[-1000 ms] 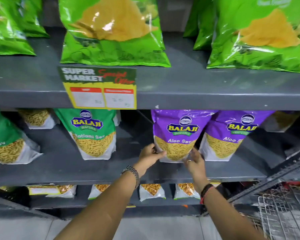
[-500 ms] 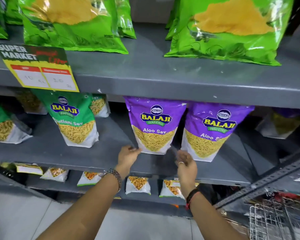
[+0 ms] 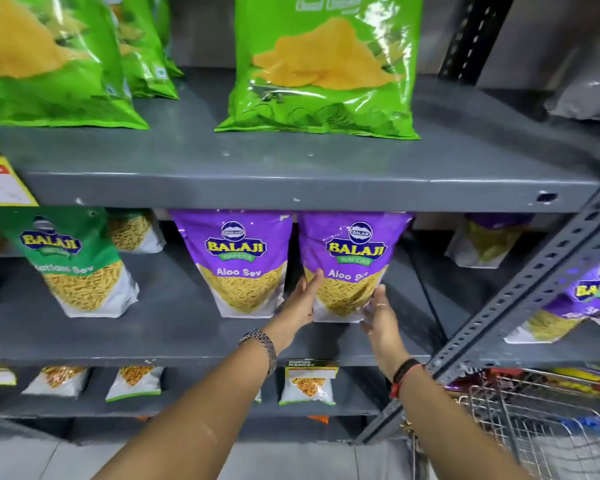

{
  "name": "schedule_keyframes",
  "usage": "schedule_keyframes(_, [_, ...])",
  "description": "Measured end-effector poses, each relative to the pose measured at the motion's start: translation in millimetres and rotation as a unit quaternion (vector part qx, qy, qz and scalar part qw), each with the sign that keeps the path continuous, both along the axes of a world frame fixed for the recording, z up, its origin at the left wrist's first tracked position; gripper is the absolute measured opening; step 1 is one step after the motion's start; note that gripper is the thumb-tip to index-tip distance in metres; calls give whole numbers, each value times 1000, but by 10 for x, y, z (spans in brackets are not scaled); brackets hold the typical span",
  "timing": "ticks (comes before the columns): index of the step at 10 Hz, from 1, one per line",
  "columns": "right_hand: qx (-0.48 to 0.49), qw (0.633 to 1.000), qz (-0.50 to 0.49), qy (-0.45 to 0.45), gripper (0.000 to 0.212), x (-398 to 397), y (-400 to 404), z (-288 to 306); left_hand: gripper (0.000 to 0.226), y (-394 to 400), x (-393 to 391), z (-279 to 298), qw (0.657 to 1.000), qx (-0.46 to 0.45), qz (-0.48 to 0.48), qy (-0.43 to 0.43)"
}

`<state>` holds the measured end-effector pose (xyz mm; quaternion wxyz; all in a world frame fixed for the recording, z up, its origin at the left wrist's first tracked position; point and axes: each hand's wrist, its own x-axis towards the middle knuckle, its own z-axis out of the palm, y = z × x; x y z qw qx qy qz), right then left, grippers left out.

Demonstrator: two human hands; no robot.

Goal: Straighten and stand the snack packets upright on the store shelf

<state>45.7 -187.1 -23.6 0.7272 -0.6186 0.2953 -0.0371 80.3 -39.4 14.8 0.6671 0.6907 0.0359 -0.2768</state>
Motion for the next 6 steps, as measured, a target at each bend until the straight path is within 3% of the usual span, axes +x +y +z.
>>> schedule_keyframes(4, [50,996,-75,-3,53,58,-529,30,62,-557,7,-66,998,-68,-16,2])
schedule_keyframes(5, [37,996,-78,16,38,13,-508,43,61,-540,-37,-93,999,-31,18,-19])
schedule_keyframes(6, [-52,990,-134,-16,27,-84,-498,-46,39,-373,-132,-140,951,69,209,-215])
